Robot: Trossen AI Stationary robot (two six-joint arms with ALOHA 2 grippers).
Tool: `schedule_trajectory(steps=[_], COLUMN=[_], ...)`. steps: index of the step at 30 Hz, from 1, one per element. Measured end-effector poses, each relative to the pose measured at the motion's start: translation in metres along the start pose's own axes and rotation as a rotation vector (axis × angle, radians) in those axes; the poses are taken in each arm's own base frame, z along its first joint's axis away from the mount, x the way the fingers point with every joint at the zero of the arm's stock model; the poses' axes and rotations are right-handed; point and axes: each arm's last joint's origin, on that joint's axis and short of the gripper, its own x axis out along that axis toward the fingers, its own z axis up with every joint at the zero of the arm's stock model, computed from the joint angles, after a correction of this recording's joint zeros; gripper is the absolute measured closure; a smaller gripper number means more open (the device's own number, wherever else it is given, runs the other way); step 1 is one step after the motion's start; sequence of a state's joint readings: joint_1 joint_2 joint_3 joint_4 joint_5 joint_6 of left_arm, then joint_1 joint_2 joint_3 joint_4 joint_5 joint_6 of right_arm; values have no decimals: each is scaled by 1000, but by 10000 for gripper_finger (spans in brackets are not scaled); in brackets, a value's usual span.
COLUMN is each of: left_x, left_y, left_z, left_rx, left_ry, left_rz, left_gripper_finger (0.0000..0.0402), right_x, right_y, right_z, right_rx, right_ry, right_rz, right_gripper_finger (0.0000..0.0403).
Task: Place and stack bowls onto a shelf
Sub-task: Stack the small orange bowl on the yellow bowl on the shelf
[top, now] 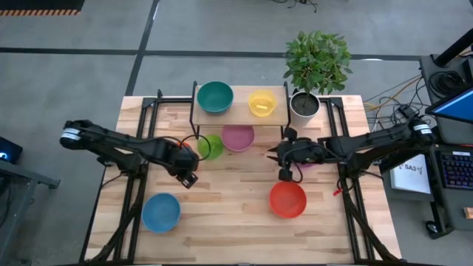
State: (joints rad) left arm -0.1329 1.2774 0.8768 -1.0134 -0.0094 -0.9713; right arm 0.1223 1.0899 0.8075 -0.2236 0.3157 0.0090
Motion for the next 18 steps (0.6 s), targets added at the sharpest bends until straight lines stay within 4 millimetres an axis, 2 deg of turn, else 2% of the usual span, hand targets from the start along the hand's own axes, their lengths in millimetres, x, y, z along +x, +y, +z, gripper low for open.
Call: schedule_trajectory(steps=[4,13,18], left_x=[5,22,35], left_y=[0,7,10], left_z=[4,17,26], left_rx=[10,69,105], left_ry=[-48,-56,-17], left_rz=[64,200,251], left_gripper_finger=[317,241,233], right_x=[-4,1,2], right_y=[-1,0,1], right_z=[0,-1,-2], right_rx=[-1,-8,-11], right_ry=[-26,-10,-4], right_rz=[0,0,0], right_gripper_finger=[310,310,310])
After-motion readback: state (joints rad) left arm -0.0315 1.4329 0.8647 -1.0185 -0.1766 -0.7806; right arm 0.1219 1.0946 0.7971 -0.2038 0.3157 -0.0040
